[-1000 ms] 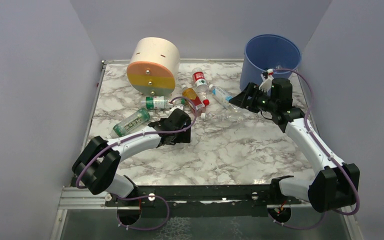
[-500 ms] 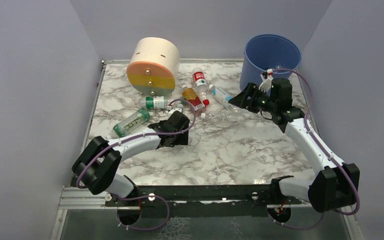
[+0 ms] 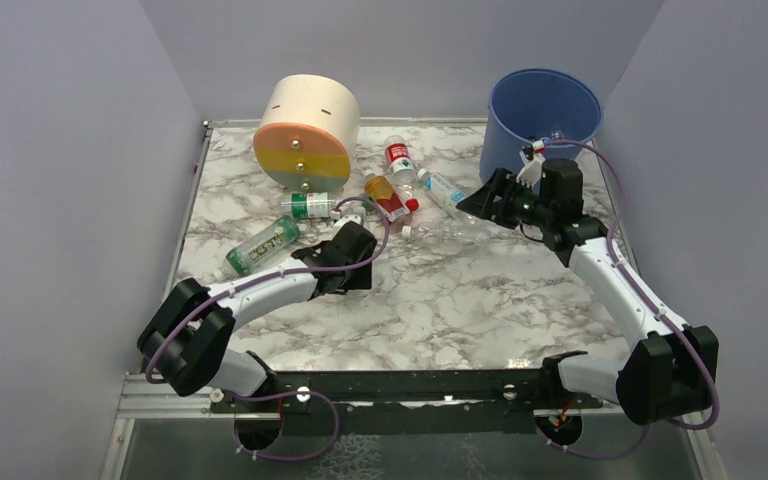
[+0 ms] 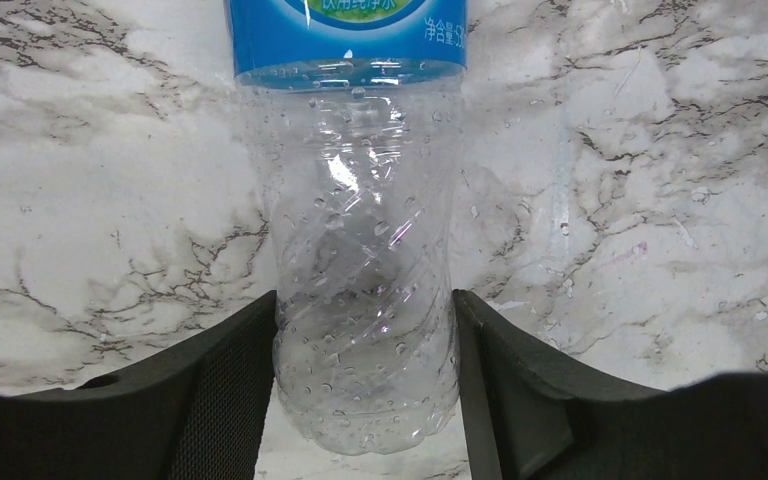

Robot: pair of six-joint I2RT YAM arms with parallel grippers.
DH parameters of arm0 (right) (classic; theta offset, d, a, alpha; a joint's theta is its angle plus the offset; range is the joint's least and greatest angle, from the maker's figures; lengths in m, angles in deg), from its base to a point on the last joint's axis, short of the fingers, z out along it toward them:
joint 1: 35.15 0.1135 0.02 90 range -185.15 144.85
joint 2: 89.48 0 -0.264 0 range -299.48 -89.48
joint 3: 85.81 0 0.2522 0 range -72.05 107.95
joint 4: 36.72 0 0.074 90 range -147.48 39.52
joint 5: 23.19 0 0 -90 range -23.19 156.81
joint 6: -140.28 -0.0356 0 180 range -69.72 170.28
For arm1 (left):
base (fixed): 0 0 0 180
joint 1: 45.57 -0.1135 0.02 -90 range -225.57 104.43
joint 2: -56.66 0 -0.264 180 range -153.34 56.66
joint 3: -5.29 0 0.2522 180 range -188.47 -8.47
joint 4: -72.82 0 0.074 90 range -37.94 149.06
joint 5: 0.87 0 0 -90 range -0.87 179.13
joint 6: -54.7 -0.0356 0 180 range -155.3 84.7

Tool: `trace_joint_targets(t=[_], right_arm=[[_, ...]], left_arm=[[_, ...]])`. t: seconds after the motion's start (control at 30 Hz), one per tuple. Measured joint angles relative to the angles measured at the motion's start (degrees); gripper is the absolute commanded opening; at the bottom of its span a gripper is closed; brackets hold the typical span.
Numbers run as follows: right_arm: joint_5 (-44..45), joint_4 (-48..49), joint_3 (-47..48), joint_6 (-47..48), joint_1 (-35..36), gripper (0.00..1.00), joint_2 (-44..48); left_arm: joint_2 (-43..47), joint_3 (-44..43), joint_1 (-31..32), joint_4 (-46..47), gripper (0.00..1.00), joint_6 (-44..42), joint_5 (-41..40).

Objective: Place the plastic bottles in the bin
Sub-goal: Pick up the plastic bottle at the center of the board.

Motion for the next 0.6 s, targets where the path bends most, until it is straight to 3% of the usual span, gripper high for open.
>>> trace_joint_targets(t=[0.6], right_arm=[[-0.61, 0.66, -0.50, -0.07, 1.70, 0.72, -0.68]], left_arm=[[13.35, 0.28, 0.00, -2.93, 0.62, 0.61, 3.58]])
